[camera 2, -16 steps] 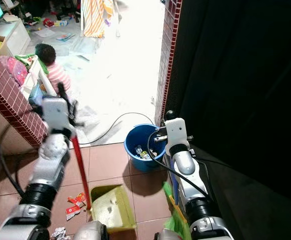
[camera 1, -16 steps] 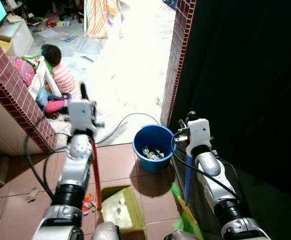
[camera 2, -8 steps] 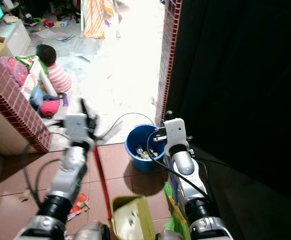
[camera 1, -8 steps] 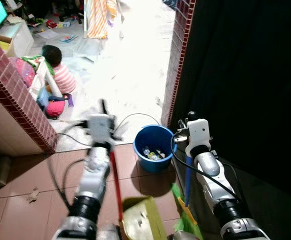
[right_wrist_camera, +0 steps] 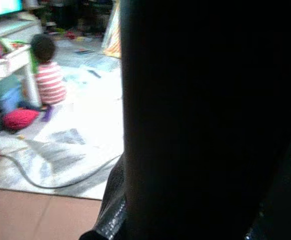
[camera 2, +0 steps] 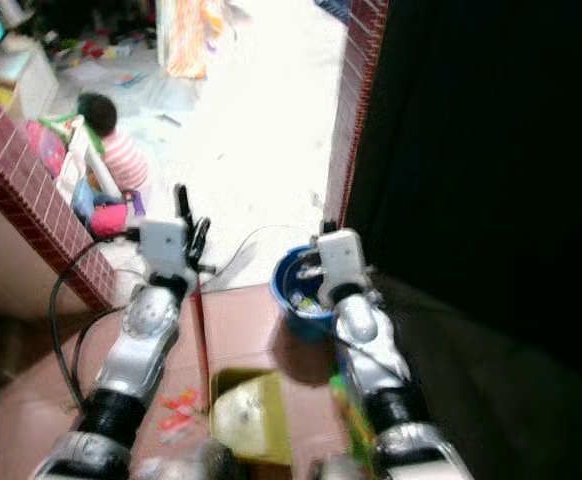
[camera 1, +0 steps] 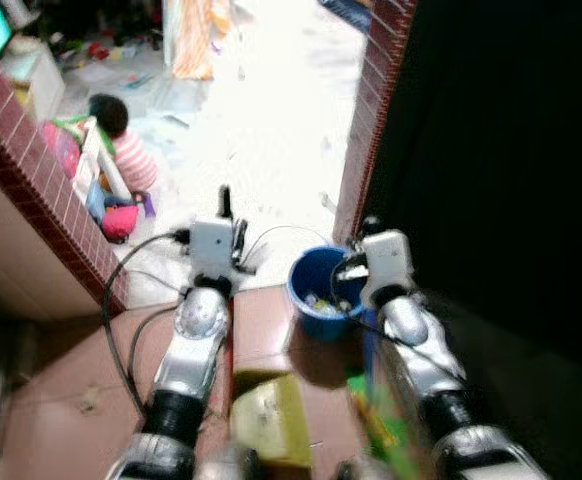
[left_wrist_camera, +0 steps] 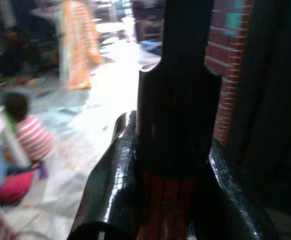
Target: Sweep floor
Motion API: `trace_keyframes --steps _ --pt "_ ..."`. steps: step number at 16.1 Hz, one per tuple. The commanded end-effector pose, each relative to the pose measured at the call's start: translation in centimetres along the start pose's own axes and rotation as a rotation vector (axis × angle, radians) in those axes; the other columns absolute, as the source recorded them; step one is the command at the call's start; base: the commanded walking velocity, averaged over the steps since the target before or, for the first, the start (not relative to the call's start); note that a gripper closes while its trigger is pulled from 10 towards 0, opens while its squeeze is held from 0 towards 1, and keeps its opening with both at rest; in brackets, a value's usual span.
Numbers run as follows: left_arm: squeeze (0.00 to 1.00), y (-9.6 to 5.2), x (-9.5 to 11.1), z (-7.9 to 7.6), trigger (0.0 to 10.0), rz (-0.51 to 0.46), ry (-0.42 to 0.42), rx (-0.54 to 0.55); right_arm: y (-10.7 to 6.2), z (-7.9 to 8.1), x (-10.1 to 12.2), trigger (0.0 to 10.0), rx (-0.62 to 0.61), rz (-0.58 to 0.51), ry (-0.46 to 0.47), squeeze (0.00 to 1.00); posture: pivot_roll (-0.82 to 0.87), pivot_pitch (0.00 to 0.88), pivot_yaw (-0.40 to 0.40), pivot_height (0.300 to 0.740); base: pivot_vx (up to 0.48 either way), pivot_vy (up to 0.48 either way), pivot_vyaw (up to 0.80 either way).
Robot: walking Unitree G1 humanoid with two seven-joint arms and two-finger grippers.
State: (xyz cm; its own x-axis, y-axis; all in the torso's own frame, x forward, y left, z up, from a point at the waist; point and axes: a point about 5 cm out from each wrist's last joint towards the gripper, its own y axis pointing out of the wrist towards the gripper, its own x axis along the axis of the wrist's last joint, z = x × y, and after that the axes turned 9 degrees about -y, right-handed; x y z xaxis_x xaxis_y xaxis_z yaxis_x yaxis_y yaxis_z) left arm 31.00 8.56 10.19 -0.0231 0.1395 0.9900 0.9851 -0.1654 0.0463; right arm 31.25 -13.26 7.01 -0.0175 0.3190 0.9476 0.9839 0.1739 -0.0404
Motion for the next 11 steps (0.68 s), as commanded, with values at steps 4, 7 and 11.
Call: trace_keyframes --steps 4,7,11 --pt "0.00 0.53 2.43 -1.02 10.0 -0.099 -0.009 -0.044 0.05 0.79 0.05 10.0 0.018 0.003 0.012 0.00 -0.04 0.000 0.028 0.740 0.000 0.240 0.00" --pt "0.00 0.42 2.36 -1.22 10.0 -0.088 -0.017 -0.053 -0.11 0.72 -0.17 10.0 0.016 0.008 0.013 0.00 -0.04 0.000 0.028 0.740 0.000 0.000 0.00" --pt "0.00 0.45 2.48 -1.56 10.0 -0.087 -0.021 -0.064 -0.10 0.72 -0.25 10.0 0.014 0.012 0.011 0.00 -0.04 0.000 0.028 0.740 -0.127 0.000 0.00"
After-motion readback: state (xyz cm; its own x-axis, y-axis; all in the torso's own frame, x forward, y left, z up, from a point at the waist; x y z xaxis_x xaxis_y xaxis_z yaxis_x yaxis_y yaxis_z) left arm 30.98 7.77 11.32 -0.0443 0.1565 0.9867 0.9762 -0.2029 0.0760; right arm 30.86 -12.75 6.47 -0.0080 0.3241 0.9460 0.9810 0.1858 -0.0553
